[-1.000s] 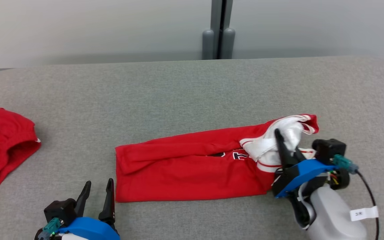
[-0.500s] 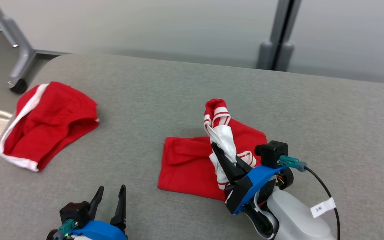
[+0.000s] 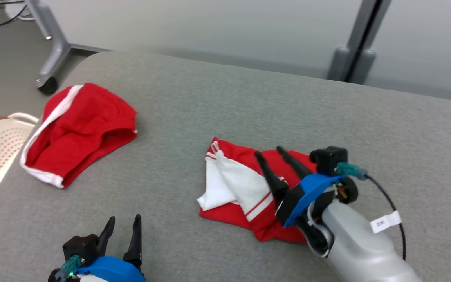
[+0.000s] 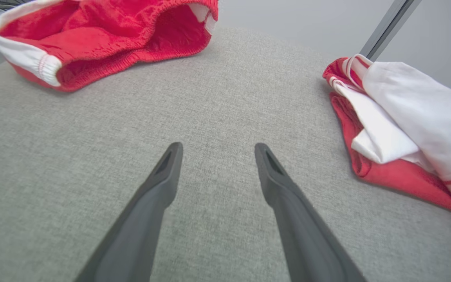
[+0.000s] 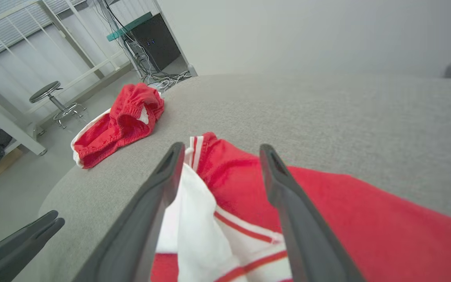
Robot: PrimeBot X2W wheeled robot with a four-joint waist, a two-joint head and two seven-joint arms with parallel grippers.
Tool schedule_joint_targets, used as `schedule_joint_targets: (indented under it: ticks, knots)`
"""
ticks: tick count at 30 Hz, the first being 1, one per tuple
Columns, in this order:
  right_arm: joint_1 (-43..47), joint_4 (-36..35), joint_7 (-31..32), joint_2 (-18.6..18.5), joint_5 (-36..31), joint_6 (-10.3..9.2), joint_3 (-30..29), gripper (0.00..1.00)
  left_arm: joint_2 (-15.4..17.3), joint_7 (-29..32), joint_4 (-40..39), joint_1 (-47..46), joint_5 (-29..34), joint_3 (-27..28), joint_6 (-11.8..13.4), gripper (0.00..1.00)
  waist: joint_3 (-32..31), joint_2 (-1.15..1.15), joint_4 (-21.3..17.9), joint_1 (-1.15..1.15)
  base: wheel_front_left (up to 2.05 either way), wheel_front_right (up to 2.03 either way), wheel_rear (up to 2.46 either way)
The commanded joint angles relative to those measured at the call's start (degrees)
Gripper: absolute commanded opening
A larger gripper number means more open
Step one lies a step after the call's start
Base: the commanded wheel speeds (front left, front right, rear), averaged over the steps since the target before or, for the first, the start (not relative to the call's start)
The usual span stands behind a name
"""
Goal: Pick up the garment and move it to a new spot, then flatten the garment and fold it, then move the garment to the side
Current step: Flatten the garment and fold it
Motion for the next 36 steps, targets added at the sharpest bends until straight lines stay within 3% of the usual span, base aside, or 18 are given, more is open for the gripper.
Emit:
schedule_joint_targets:
  ticks: [1, 6, 15, 23, 36]
  knots:
    - [-0.68, -0.11, -0.23, -0.43, -2.91, 0.01, -3.24, 1.00, 0.16, -0.14, -0.67, -0.18, 0.60, 0.68, 0.11, 1.00, -0.90, 0.00, -2.06, 0.00, 0.00, 0.00, 0.00]
    - [5.64, -4.28, -0.22, -0.35, -14.96, 0.01, -18.87, 1.00, -0.28, -0.14, -2.83, -0.01, 2.75, 3.23, 0.11, 1.00, -1.40, 0.00, -7.16, 0.00, 0.00, 0.00, 0.00]
    - [17.16, -15.05, -0.24, -0.27, -26.21, 0.01, -33.48, 1.00, -0.77, -0.14, -5.74, 0.08, 7.79, 7.86, 0.10, 1.00, -1.56, 0.00, -13.62, 0.00, 0.00, 0.00, 0.00]
    - [24.55, -18.31, -0.23, -0.28, -27.72, 0.01, -35.16, 1.00, -1.91, -0.14, -5.77, 2.34, 10.27, 11.51, 0.10, 1.00, -2.52, 0.00, -16.33, 0.00, 0.00, 0.00, 0.00]
    - [27.74, -17.86, -0.24, -0.30, -25.82, 0.01, -31.92, 1.00, -4.65, -0.14, -4.59, 4.71, 12.27, 13.79, 0.10, 1.00, -4.84, 0.00, -15.96, 0.00, 0.00, 0.00, 0.00]
